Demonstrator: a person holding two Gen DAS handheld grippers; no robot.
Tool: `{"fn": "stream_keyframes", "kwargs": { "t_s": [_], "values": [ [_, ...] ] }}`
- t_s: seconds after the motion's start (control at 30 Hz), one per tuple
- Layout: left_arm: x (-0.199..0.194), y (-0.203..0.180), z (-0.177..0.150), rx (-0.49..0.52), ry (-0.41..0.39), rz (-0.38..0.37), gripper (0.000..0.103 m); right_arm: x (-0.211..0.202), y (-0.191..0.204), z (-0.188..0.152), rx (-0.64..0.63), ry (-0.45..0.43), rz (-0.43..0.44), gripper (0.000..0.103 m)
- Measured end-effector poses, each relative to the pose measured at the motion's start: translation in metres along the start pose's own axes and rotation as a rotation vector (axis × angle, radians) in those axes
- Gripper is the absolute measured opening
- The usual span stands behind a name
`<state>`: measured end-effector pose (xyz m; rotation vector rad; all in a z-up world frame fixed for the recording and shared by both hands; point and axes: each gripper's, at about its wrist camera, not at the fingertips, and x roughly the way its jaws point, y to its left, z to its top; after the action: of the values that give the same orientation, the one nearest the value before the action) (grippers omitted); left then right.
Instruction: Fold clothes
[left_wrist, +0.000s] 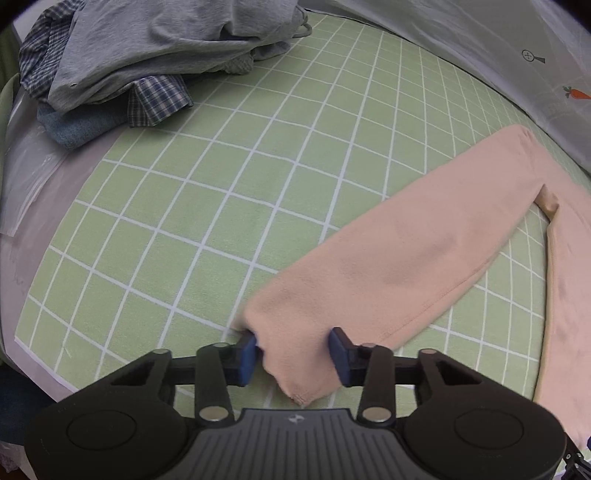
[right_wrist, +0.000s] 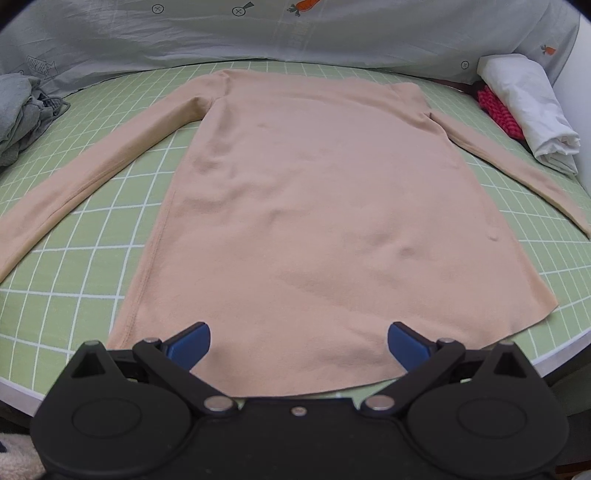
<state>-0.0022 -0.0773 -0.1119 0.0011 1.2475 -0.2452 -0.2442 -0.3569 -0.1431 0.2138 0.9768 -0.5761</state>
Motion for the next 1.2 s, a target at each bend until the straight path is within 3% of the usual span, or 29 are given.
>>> {"fn": "stream_keyframes", "kwargs": {
  "t_s": [0.1, 0.4, 0.67, 0.83, 0.93, 1.0, 1.03, 1.13, 1.2],
  "values": [
    [-0.004, -0.007, 0.003, -0.011, -0.007, -0.033, 0.01, 0.002, -0.006, 0.005, -0.003, -0.007, 0.003, 0.103],
    [-0.032, -0.074, 0.022, 0.037, -0.098, -0.088, 0.007, 0.015, -0.057, 0.03, 0.079, -0.053, 0.018, 0.103],
    [-0.038, -0.213, 0.041, 0.113, -0.15, -0.201, 0.006, 0.026, -0.142, 0.059, 0.1, -0.091, 0.017, 0.103],
    [-0.049, -0.333, 0.031, 0.295, -0.169, -0.354, 0.007, 0.034, -0.203, 0.076, 0.16, -0.103, -0.027, 0.103],
    [-0.058, -0.372, 0.016, 0.362, -0.176, -0.431, 0.031, 0.046, -0.225, 0.086, 0.197, -0.099, -0.024, 0.103],
    [-0.058, -0.385, 0.009, 0.394, -0.182, -0.428, 0.077, 0.053, -0.235, 0.093, 0.206, -0.099, -0.014, 0.103],
    [-0.055, -0.384, 0.008, 0.397, -0.198, -0.381, 0.081, 0.057, -0.239, 0.097, 0.21, -0.099, -0.009, 0.103],
    [-0.04, -0.367, 0.017, 0.329, -0.187, -0.214, 0.081, 0.065, -0.236, 0.111, 0.183, -0.111, 0.029, 0.103],
    [-0.031, -0.35, 0.025, 0.275, -0.171, -0.153, 0.081, 0.071, -0.227, 0.124, 0.164, -0.119, 0.07, 0.103]
  ]
}}
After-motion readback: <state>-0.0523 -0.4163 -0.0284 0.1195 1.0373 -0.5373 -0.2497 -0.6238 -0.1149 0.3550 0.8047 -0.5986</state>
